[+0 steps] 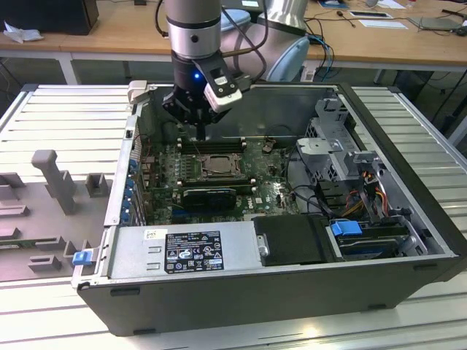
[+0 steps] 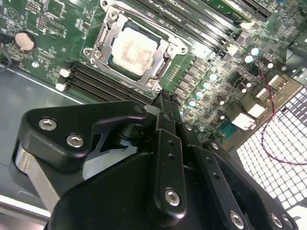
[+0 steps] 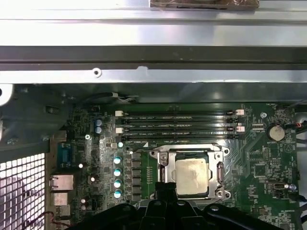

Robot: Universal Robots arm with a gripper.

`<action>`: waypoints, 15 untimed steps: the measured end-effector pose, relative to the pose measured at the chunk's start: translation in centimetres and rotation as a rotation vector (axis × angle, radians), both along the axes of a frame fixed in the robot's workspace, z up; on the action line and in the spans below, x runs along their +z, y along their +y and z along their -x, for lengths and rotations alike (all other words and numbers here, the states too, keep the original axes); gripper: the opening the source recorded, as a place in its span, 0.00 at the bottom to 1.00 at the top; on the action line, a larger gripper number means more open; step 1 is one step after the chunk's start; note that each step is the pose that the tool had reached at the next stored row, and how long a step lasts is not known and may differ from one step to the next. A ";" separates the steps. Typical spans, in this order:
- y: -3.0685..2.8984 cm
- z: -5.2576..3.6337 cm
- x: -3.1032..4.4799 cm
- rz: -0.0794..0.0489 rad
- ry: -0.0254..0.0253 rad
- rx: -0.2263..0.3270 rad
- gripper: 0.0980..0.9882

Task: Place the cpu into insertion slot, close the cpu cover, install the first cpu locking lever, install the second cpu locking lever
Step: 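Install the first cpu locking lever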

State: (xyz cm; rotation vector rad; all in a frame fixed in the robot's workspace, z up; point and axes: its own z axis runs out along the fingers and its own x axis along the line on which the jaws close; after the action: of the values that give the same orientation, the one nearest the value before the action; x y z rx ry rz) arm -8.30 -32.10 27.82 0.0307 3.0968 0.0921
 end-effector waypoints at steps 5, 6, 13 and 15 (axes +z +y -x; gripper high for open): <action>0.00 1.08 -0.24 0.000 -0.0008 0.000 0.01; 0.00 1.31 -0.32 0.000 -0.0008 0.000 0.01; 0.44 2.84 -1.18 0.000 -0.0011 0.001 0.01; 0.61 3.21 -1.35 0.000 -0.0010 0.001 0.01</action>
State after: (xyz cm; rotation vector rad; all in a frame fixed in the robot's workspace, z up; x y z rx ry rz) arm -11.52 -31.50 26.46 0.0294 3.0958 0.0920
